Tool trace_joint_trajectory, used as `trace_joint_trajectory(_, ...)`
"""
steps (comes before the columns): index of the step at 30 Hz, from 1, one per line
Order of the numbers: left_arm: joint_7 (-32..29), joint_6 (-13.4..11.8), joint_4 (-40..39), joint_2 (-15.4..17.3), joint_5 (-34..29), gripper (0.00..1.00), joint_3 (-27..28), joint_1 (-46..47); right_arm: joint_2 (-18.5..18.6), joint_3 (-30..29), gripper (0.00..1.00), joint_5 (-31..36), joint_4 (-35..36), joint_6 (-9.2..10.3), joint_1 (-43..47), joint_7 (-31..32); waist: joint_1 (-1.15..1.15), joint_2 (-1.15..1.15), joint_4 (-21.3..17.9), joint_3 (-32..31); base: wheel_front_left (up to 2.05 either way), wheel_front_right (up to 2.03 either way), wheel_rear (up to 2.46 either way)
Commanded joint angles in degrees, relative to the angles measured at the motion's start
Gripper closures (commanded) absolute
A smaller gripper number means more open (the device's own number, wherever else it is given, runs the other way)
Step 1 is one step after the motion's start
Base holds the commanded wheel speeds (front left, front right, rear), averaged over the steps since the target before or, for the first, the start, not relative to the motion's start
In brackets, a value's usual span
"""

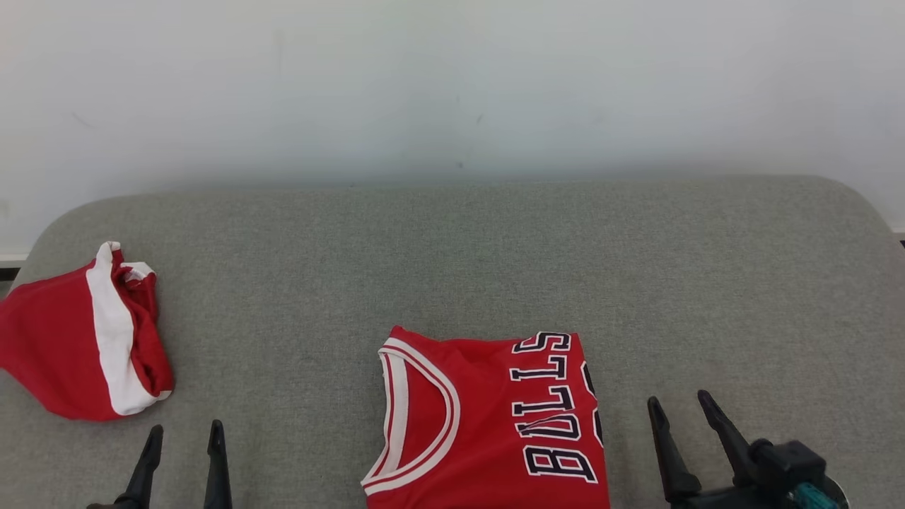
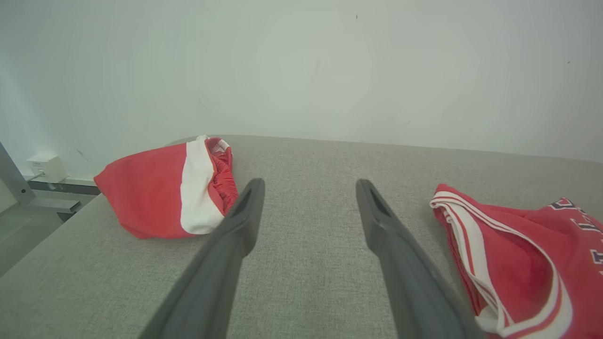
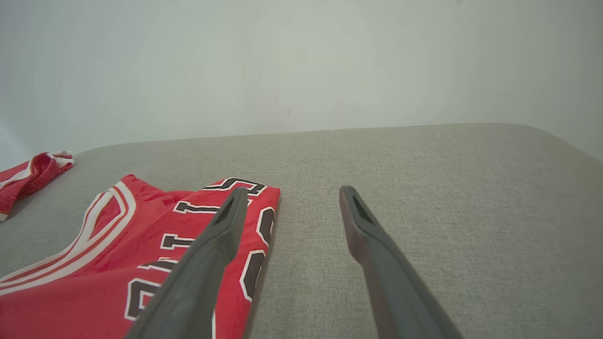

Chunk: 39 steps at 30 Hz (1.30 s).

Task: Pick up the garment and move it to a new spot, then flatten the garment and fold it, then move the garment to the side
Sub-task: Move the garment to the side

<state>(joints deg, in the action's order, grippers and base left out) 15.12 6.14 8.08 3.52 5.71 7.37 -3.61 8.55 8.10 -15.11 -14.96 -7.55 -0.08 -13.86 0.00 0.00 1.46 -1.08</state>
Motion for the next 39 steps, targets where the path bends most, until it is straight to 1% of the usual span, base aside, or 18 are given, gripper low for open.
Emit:
trace_joint_trajectory(1,0.01,0.05,-0.09,-0.07,-0.28,0.0,-0.04,0.86,0.38,0.73,0.0,0.02,-1.36,0.14,-1.82,1.05,0.0,0.0,0.7,0.7,0.0,0.0,0.0)
trace_joint_trajectory(5,0.01,-0.09,0.03,-0.28,-0.18,0.0,-0.94,1.6,0.7,3.08,0.0,-0.01,-6.04,0.14,-6.28,3.56,0.0,0.0,2.09,2.31,0.0,0.0,0.0)
trace_joint_trajectory(8,0.01,-0.52,-0.06,-0.35,0.19,0.0,-1.49,2.17,0.16,4.48,0.0,-0.55,-9.96,0.14,-9.3,4.52,0.0,0.0,3.13,3.55,0.0,0.0,0.0)
trace_joint_trajectory(16,0.01,-0.27,0.91,-0.51,0.87,0.0,-1.75,4.04,-0.24,6.96,0.0,-2.25,-21.78,0.14,-14.85,4.61,0.0,0.0,5.05,6.27,0.0,0.0,0.0)
trace_joint_trajectory(21,0.01,-0.33,0.93,-0.59,1.09,0.0,-1.93,4.69,-1.38,9.76,0.0,-5.52,-27.83,0.14,-17.44,4.14,0.0,0.0,5.35,7.38,0.0,0.0,0.0)
trace_joint_trajectory(22,0.01,-0.36,0.91,-0.59,1.14,0.0,-1.95,4.73,-1.78,10.57,0.08,-6.86,-28.6,0.14,-17.49,4.48,0.0,0.0,5.34,7.55,0.0,0.0,0.0)
trace_joint_trajectory(23,0.01,-0.38,0.95,-0.6,1.23,0.0,-2.0,4.84,-2.21,11.38,0.83,-8.43,-29.09,0.13,-17.56,4.69,0.0,0.0,5.29,7.7,0.0,0.0,0.0)
trace_joint_trajectory(24,0.01,-0.37,0.99,-0.61,1.32,0.0,-2.07,4.97,-2.32,12.19,1.0,-9.63,-29.39,0.13,-17.79,4.78,0.0,0.0,5.17,7.92,0.0,0.0,0.0)
trace_joint_trajectory(27,0.01,-0.37,1.06,-0.62,1.52,0.0,-2.2,5.52,-1.24,14.76,1.0,-11.99,-30.2,0.14,-19.44,4.69,0.0,0.0,4.69,8.66,0.0,0.0,0.0)
trace_joint_trajectory(30,0.01,-0.23,1.18,-0.62,1.82,0.0,-2.37,6.32,0.15,16.62,1.0,-13.72,-30.26,0.15,-23.28,4.13,0.0,0.0,4.05,9.69,0.0,0.0,0.0)
trace_joint_trajectory(33,0.01,-0.17,1.13,-0.61,2.0,0.0,-2.96,7.48,2.27,18.6,1.0,-15.3,-30.1,0.15,-27.81,4.27,0.0,0.0,3.57,11.13,0.0,0.0,0.0)
trace_joint_trajectory(36,0.01,0.16,1.19,-0.63,2.18,0.0,-3.7,8.78,5.18,20.39,1.0,-16.28,-29.9,0.15,-33.05,4.96,0.0,0.0,3.13,13.31,0.0,0.0,0.0)
trace_joint_trajectory(37,0.01,0.16,1.19,-0.63,2.18,0.0,-3.7,8.78,5.18,20.39,1.0,-16.28,-29.9,0.15,-33.05,4.96,0.0,0.0,3.13,13.31,0.0,0.0,0.0)
trace_joint_trajectory(39,0.01,0.26,1.05,-0.61,2.12,0.0,-4.19,9.72,7.23,21.4,1.0,-17.2,-29.7,0.15,-36.42,5.6,0.0,0.0,2.71,15.11,0.0,0.0,0.0)
